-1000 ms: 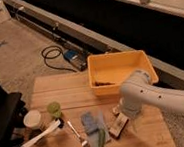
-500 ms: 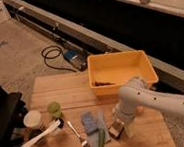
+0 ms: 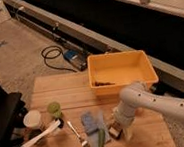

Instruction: Place eraser in tray

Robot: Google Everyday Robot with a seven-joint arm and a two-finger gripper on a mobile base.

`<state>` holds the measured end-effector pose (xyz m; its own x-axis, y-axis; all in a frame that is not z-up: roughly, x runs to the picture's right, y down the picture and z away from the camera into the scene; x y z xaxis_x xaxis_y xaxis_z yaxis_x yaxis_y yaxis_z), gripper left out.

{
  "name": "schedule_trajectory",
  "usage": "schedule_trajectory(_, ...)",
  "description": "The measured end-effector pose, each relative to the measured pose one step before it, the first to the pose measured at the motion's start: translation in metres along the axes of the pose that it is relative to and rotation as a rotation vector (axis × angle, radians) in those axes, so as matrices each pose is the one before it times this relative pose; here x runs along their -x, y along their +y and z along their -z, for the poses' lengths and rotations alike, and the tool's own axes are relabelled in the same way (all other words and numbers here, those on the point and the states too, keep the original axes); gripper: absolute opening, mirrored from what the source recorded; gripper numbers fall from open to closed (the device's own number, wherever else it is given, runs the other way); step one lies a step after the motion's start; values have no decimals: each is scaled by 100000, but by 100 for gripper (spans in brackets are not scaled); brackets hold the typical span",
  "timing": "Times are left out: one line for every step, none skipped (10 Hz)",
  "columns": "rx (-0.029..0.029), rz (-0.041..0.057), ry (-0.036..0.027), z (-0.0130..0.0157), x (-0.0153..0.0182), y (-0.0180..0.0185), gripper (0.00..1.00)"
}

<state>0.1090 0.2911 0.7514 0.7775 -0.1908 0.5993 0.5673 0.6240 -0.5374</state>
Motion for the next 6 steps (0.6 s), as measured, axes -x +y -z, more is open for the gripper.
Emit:
schedule_trajectory(478, 0, -150, -285, -6, -248, 76)
schedule_trajectory(396, -59, 37, -35, 43, -57, 70)
schedule_trajectory(502, -128, 100, -38, -9, 88, 58)
schedule_trajectory(246, 509, 211, -72, 118, -72, 47)
schedule_trajectory(430, 1137, 315, -102, 253, -188, 37)
schedule_trajectory(228, 637, 349, -42, 132, -71, 26)
